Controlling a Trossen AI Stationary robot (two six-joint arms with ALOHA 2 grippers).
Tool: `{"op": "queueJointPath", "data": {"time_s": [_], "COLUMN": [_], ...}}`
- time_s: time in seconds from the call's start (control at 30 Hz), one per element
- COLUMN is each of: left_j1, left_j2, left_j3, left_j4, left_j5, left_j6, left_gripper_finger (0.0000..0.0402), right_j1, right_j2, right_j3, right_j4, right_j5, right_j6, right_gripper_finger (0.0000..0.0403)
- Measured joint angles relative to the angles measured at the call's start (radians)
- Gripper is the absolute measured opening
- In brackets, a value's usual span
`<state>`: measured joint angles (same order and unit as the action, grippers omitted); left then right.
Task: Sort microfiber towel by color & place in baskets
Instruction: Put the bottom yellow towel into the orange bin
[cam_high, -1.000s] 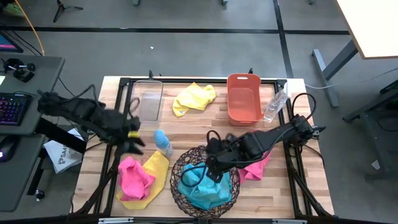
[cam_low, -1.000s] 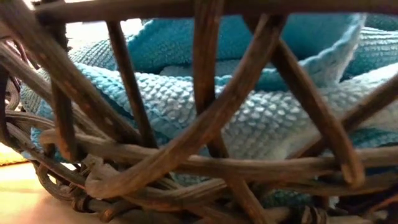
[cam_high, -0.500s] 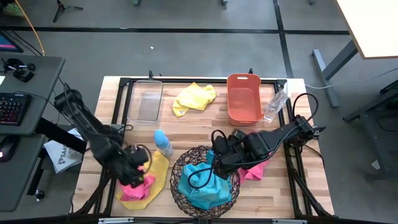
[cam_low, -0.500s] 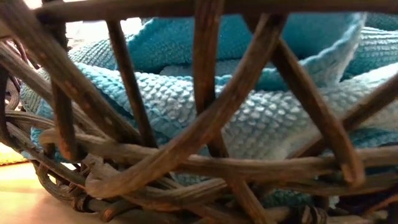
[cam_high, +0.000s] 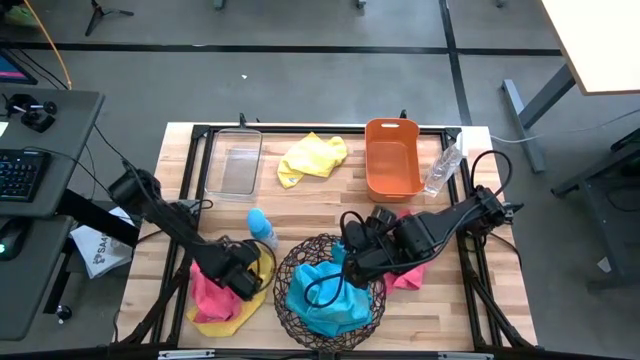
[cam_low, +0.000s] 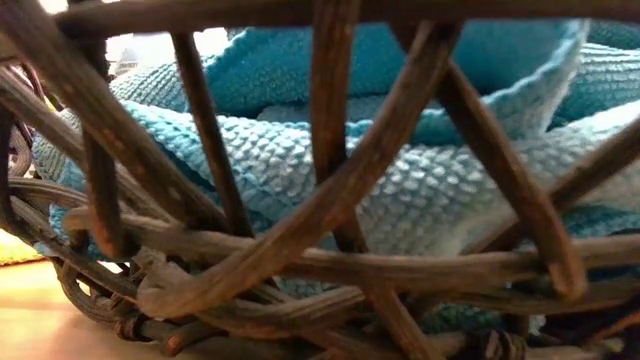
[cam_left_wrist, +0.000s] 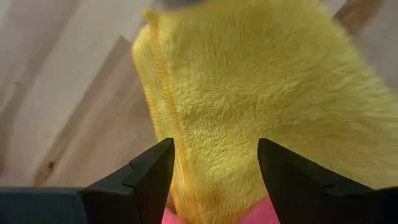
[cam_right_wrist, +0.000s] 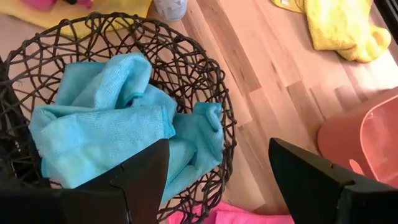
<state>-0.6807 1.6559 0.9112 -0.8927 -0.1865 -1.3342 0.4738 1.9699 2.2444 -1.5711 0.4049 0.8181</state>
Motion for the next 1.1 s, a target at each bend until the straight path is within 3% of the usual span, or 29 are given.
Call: {"op": "queueJointPath", "data": {"time_s": [0.33, 0.43, 0.53, 0.6, 0.9, 1.1], "left_j1": [-0.001, -0.001, -0.007, -0.014, -0.100, -0.120], "left_j2": [0.129, 0.106, 0.062, 0.019, -0.382, -0.643], "left_j3": [0.012, 0.006, 0.000, -0.007, 0.016, 0.080], "left_j4": [0.145, 0.164, 0.152, 0.128, 0.128, 0.276], "left_j5": [-0.002, 0.009, 0.010, 0.020, 0.056, 0.029], "left_j6": [0.063, 0.117, 0.158, 0.178, 0.300, 0.428], "left_gripper_finger": [0.0207, 0.0156, 0.0056, 0.0016, 0.0002, 0.0001], "right_j1": [0.008, 0.014, 0.017, 0.017, 0.016, 0.016], "right_j2": [0.000, 0.000, 0.000, 0.000, 0.001, 0.001], "right_j3": [-0.001, -0.001, -0.001, -0.001, -0.001, -0.001], "right_j4": [0.000, 0.000, 0.000, 0.000, 0.000, 0.000], "right_j5": [0.059, 0.060, 0.070, 0.083, 0.120, 0.156], "right_j6": [0.037, 0.028, 0.013, 0.012, 0.011, -0.012], "right_gripper_finger": [0.0270, 0.0270, 0.0270, 0.0270, 0.0270, 0.0270]}}
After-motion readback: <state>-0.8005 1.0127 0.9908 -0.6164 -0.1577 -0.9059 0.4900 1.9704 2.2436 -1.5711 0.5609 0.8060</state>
